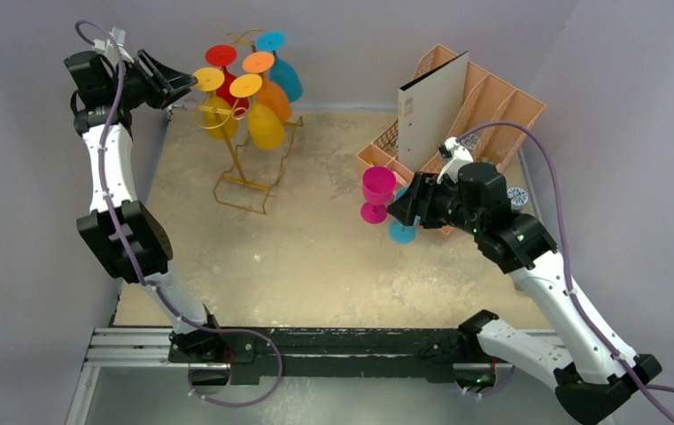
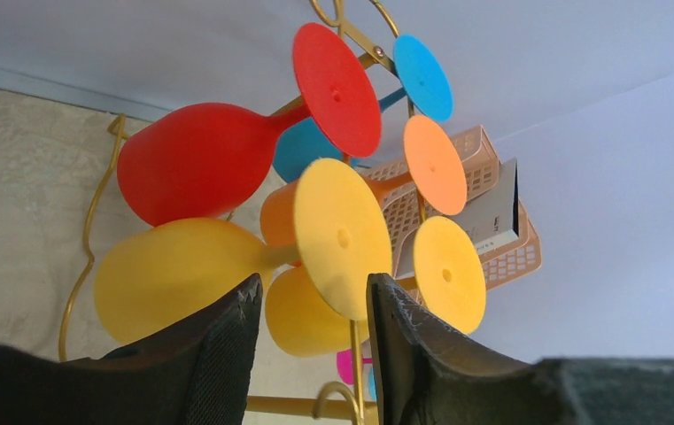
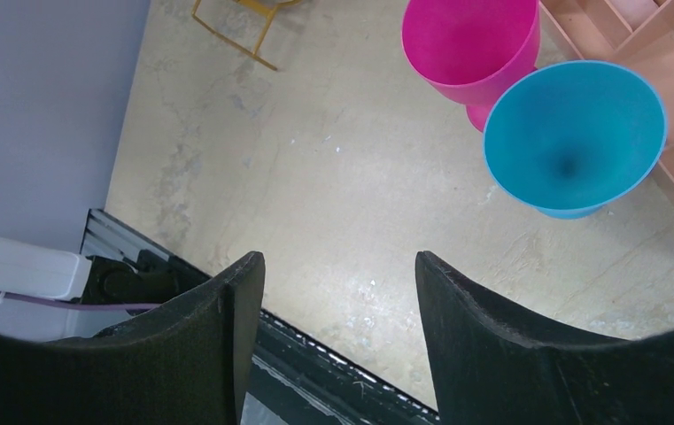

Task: Take the wine glass off the wine glass rack
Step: Move the wine rack to the center of the board.

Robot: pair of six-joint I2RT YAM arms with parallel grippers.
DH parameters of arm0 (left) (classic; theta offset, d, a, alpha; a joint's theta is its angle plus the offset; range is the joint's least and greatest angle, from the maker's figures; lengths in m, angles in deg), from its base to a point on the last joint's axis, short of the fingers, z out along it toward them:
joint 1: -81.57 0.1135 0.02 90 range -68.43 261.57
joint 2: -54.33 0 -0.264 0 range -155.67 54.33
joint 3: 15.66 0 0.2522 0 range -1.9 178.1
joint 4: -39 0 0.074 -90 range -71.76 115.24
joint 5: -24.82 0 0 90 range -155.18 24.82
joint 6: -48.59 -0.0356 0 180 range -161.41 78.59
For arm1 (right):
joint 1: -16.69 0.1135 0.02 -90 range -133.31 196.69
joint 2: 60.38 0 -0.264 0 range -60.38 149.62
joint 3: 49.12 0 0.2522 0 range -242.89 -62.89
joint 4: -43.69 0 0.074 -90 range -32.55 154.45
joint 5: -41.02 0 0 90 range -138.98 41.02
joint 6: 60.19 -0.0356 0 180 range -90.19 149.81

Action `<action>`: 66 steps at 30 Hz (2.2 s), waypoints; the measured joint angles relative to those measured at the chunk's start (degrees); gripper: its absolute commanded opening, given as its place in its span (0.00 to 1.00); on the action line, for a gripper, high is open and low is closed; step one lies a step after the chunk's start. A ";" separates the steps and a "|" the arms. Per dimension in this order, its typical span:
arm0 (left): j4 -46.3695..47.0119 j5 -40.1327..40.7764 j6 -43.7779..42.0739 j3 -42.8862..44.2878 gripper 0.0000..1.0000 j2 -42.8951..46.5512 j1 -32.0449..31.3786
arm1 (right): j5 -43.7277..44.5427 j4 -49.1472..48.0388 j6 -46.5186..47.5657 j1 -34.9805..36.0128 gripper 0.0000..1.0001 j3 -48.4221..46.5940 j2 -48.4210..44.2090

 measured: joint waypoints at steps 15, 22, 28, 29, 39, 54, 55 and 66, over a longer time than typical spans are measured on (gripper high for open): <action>4.72 -1.97 7.26 2.99 0.37 -4.83 -0.02 | -1.05 -0.02 -0.85 0.00 0.66 0.00 0.07; 5.68 -4.28 8.63 5.75 0.34 -7.50 -0.04 | -1.11 -0.02 -1.31 0.00 0.66 0.00 0.07; 2.95 -5.64 8.09 7.30 0.26 -9.16 -0.37 | -1.31 -0.02 -1.66 0.00 0.66 0.00 0.11; 2.56 -5.86 8.00 7.41 0.24 -9.16 -0.50 | -1.33 -0.02 -1.70 0.00 0.66 0.00 0.20; 1.29 -6.36 7.17 7.58 0.03 -8.98 -1.31 | -1.46 -0.02 -1.92 0.00 0.66 0.00 0.81; -5.92 -6.91 4.68 2.69 0.00 -3.06 -1.31 | -2.16 -0.04 -2.12 0.00 0.66 1.16 0.83; -6.38 -7.04 4.24 2.01 0.00 -2.47 -1.31 | -2.32 -0.04 -2.12 0.00 0.66 1.18 0.83; -11.15 -7.65 -0.55 -8.87 0.00 8.11 -1.25 | -2.40 -0.33 -2.54 0.00 0.66 1.70 0.85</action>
